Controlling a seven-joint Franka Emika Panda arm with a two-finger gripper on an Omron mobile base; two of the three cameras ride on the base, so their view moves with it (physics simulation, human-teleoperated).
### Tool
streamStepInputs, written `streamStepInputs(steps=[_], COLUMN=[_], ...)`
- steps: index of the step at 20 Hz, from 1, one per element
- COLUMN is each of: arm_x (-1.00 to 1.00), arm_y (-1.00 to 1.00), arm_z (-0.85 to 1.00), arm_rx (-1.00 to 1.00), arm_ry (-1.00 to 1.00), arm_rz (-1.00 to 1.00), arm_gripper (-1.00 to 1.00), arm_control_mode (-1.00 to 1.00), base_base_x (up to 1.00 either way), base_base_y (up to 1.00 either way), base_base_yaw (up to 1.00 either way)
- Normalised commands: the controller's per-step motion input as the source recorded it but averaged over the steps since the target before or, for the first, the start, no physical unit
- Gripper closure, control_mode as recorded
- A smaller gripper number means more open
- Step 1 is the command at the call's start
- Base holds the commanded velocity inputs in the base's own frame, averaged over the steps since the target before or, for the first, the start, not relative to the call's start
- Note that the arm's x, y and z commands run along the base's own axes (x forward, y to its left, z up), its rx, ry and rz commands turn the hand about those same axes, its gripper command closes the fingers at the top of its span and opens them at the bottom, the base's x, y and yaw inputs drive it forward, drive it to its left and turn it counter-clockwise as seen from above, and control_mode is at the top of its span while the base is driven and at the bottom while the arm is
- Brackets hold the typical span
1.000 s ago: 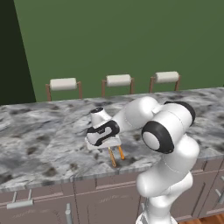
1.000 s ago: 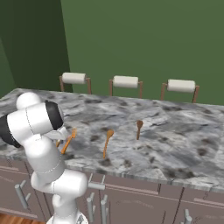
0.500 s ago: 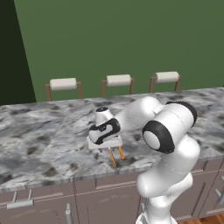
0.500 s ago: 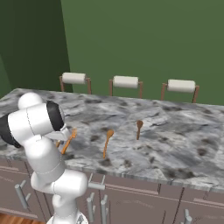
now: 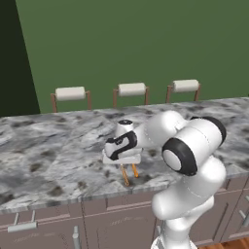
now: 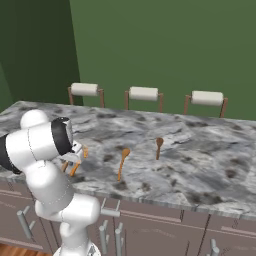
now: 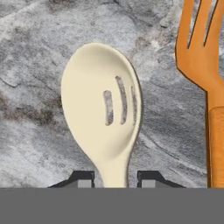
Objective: Organize the utensils by type. Pick up the wooden spoons from the counter and place them in the open cabinet. Then pick up the metallic utensils from the counter and place them in the open drawer.
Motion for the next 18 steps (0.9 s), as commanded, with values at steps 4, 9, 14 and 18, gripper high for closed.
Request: streamStepInputs(steps=[4, 9, 14, 18], arm_x=[0.0, -0.01, -0.07, -0.12], arm_y=[0.07, 0.19, 0.06, 0.0], arm_z=[0.42, 0.82, 0.79, 0.59], arm_rx=[0.02, 0.0, -0.05, -0.09], arm_ry=[-0.01, 0.03, -0.01, -0.03], arm_rz=[0.02, 0.12, 0.21, 0.28], arm_gripper=[1.0, 1.0, 1.0, 1.0], arm_control_mode=[-1.0, -1.0, -1.0, -1.0], base_base_x=[0.0, 0.0, 0.0, 0.0], base_base_y=[0.0, 0.0, 0.0, 0.0], base_base_yaw=[0.0, 0.0, 0.0, 0.0])
